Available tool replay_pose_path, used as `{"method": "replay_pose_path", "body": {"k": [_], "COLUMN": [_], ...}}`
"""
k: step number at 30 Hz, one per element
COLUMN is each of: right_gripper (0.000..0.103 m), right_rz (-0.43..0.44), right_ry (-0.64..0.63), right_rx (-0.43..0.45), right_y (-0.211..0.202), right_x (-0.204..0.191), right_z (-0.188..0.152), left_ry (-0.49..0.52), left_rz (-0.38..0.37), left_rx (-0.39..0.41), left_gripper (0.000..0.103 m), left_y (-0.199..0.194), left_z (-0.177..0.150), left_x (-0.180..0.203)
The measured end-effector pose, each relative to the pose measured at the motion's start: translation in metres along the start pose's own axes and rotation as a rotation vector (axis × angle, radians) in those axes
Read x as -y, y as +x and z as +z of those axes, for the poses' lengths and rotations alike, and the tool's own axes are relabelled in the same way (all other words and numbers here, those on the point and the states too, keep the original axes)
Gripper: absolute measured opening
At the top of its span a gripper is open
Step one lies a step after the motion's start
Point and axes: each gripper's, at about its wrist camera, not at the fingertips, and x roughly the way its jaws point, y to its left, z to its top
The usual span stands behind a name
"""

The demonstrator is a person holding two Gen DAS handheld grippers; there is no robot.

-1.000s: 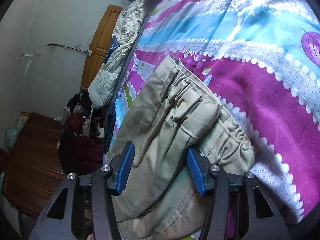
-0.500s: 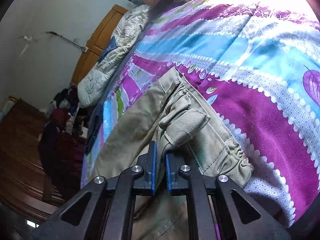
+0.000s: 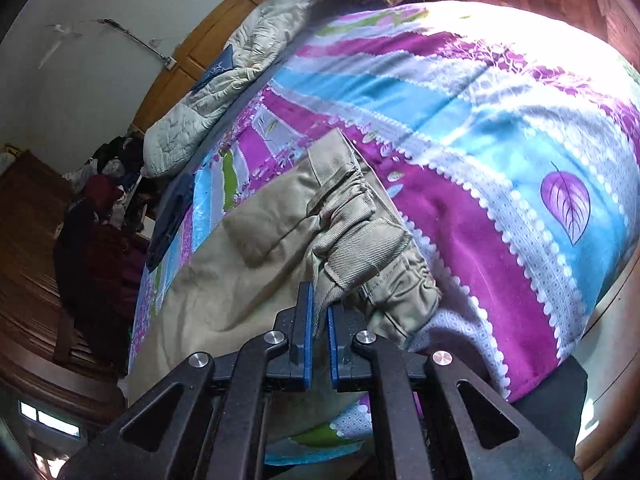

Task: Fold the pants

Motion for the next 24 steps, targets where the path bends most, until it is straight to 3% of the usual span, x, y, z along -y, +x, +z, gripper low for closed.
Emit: {"method": "replay_pose_path", "body": {"k": [4,7,8,10,12,16,18,21,24], "right_gripper": [0.007,0.007,0.007,0.007,0.007,0.007,0.007,0.007,0.007], "right_rz": [0.027,0.017,-0.007,-0.059,-0.054,-0.013,-0.042,-0.077,-0.073], "right_ry": [-0.050,-0.084,-0.074,-0.049,-0.034,-0.077,-0.084,-0.071,-0.046], "right_rx": [0.035,0.036,-0.010,-0.075,-0.067,-0.036,-0.060,-0.103,-0.104], "right_y": [-0.011,-0.021,-0.013,0.003,0.003,-0.010,-0.004,0.013,0.012], "right_x": [-0.012,-0.010,-0.001,0.016,0.021,0.016,0.023,0.033,0.034], "right_z": [0.005,-0.004,-0.010,-0.021,-0.026,-0.022,-0.023,-0.028,-0.025], "left_ry": [0.007,0.054,0.110,0.101,0.054,0.115,0.104,0.108,0.130], "left_rz": [-0.014,-0.075,-0.040,0.036,0.043,0.032,0.017,0.067,0.096], "left_rx": [0.028,0.094,0.108,0.028,0.014,0.066,0.073,0.040,0.057], "left_gripper": [0.002,0.002,0.003,0.003,0.003,0.003,0.004,0.007,0.009], "left_y": [-0.010,-0.038,-0.036,-0.011,-0.001,-0.016,-0.019,-0.004,-0.007], "left_z": [0.004,0.007,0.005,0.005,0.005,0.006,0.007,0.004,0.003], "left_x": [0.009,0.016,0.013,-0.002,-0.011,0.003,-0.001,-0.006,-0.003]}}
